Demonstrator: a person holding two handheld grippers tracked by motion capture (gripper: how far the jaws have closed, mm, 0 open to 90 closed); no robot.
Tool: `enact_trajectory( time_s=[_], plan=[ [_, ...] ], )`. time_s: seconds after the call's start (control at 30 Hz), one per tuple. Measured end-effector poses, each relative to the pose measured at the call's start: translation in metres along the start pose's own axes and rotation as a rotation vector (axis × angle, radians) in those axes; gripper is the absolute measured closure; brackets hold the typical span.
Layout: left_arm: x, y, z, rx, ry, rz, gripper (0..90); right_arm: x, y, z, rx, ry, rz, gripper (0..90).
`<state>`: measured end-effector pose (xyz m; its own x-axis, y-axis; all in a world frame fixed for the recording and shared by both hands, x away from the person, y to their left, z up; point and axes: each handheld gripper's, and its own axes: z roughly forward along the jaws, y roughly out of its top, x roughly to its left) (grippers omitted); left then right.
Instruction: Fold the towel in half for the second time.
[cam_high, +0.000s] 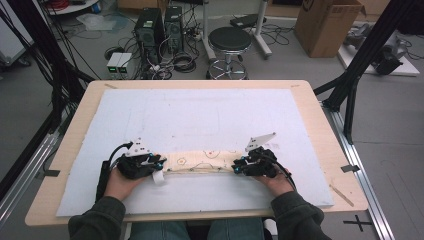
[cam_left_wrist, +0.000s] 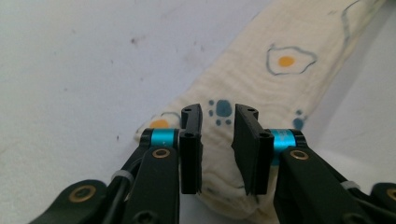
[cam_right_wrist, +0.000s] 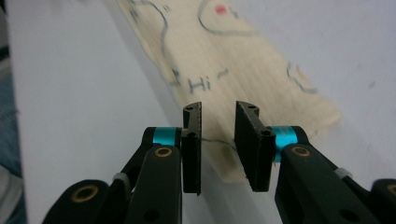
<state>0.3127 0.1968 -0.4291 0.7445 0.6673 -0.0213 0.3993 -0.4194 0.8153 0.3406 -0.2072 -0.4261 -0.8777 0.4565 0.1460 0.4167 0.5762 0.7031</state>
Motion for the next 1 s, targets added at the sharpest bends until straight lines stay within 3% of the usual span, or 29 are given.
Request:
enact_trajectory(
  time_s=[0.13,0.27,0.37,0.5,0.73,0.87,1.0],
  plan=[
    [-0.003,0.008,-0.002,-0.07,-0.051,-0.005,65.4,0.002,0.018,-0.004,-0.061,-0.01,-0.02,65.3],
    [-0.006,0.008,0.007,-0.02,-0.06,0.028,61.7,0.0,0.036,0.011,-0.052,-0.02,-0.035,57.3],
    [-0.003,0.005,0.011,0.022,-0.056,0.024,59.7,0.0,0.041,0.026,-0.021,-0.032,-0.058,53.8],
    [0.002,0.0,0.014,0.046,-0.053,0.004,58.7,-0.001,0.039,0.036,0.044,-0.04,-0.07,50.7],
    [0.004,-0.002,0.016,0.063,-0.054,0.003,56.7,-0.007,0.024,0.028,0.06,-0.067,-0.056,46.8],
    [0.004,-0.003,0.017,0.066,-0.05,0.007,56.3,-0.009,0.013,0.021,0.042,-0.066,-0.047,46.1],
    [0.004,-0.003,0.016,0.068,-0.047,0.012,56.3,-0.008,0.009,0.018,0.04,-0.08,-0.074,45.6]
  ],
)
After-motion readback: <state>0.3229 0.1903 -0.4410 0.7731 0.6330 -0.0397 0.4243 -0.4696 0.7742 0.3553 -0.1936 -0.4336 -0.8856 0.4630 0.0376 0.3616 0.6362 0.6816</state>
